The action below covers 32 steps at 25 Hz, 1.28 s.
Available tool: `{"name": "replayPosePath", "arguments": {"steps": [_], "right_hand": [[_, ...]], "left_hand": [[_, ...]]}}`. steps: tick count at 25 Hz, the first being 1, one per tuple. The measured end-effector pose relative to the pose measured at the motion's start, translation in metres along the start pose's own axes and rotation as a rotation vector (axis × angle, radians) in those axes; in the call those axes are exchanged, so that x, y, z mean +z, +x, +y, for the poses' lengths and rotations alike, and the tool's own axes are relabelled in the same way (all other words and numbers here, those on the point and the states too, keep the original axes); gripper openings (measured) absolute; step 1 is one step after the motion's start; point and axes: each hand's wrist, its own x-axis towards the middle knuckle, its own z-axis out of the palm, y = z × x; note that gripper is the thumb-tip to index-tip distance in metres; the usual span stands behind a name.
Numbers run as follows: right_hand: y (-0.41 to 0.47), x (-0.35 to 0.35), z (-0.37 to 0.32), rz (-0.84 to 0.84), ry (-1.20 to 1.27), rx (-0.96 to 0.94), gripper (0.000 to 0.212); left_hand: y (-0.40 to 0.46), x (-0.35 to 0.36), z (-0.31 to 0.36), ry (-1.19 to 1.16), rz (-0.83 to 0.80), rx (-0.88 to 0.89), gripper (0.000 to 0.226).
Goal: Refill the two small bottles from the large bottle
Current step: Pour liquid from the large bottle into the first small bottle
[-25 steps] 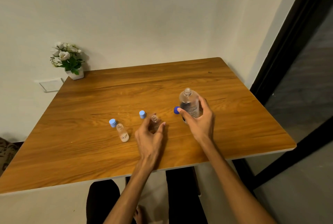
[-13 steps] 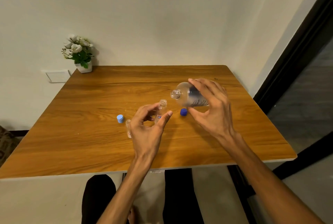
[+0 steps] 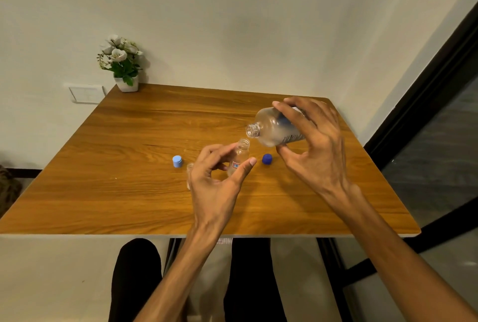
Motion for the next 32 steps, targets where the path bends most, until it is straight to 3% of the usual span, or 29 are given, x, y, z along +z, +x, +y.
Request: {"name": "replayPosePath", "arguments": {"steps": [32], "right_hand": [[0.017, -0.009, -0.008, 0.009, -0.06, -0.126, 0.065]], "left_hand": [[-0.005, -0.008, 0.001, -0.018, 0.019, 0.003, 0.038]]}}
